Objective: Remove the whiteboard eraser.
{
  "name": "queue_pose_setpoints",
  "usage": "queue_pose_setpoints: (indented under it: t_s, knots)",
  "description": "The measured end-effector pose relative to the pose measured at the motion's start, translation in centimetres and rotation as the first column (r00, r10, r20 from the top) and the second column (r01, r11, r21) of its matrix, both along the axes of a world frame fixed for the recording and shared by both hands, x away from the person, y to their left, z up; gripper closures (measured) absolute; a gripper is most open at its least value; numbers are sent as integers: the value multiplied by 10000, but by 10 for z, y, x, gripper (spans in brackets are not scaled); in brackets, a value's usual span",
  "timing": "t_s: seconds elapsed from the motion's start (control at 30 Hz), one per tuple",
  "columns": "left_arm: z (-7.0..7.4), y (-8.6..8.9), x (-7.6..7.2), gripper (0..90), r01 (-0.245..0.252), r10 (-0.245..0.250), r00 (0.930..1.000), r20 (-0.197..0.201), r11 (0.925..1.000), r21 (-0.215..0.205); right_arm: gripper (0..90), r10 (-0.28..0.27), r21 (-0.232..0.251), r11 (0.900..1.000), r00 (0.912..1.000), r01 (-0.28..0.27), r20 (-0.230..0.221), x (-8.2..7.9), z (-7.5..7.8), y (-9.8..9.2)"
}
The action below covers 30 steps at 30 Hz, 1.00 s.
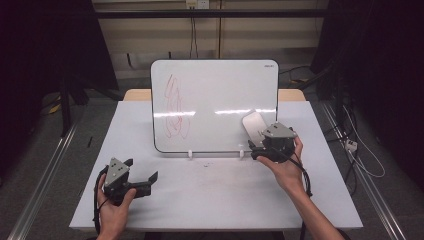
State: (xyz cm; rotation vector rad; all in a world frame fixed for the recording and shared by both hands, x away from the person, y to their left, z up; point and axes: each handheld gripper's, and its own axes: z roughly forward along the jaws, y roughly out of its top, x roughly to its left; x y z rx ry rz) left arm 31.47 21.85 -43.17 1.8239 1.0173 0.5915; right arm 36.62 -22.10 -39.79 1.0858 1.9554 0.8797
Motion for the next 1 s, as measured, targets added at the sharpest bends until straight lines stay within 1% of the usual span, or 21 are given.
queue_pose_setpoints:
  t_s: [0.1,0.2,0.23,0.27,0.33,0.43,0.47,0.67,0.77,0.83,0.87,0.9,1.0]
  knots:
    - [0,0,0,45,-11,11,10000,-24,10000,7,127,-103,-284,9995,9999,104,47,4,-3,2]
    - [1,0,1,45,5,-5,10000,-2,10000,22,153,-84,-395,9992,9999,79,-142,10,-7,5]
    - [2,0,0,45,-1,1,10000,39,10000,-47,153,-84,-395,9992,9999,79,-142,10,-7,5]
    - [2,0,0,45,-10,10,10000,82,10000,-63,185,-87,-644,9979,9997,72,-232,13,-9,9]
    - [3,0,0,45,4,-3,9999,120,10000,-64,205,-114,-705,9975,9997,97,-231,15,-8,11]
    - [1,1,0,45,12,-12,10000,34,10000,-50,222,-217,-824,9964,9995,196,-242,17,-7,13]
    - [0,2,0,45,18,-18,10000,-13,10000,10,247,-363,-940,9950,9991,342,-216,19,-7,14]
    - [0,2,1,45,-24,24,10000,12,10000,-75,247,-550,-941,9942,9982,525,-250,23,-12,14]
    - [0,1,1,45,2,-2,10000,-39,10000,29,265,-604,-932,9940,9978,575,-280,26,-14,14]
    - [0,1,1,45,-3,3,10000,-54,10000,13,289,-625,-930,9939,9973,588,-383,27,-16,14]
    - [0,0,1,45,0,0,10000,-55,10000,12,292,-657,-970,9934,9971,617,-391,27,-17,14]
    - [0,0,1,45,0,0,10000,-55,10000,12,294,-682,-897,9939,9969,646,-386,28,-17,14]
    - [0,1,1,45,9,-9,10000,-59,10000,31,298,-691,-874,9940,9968,655,-390,28,-17,14]
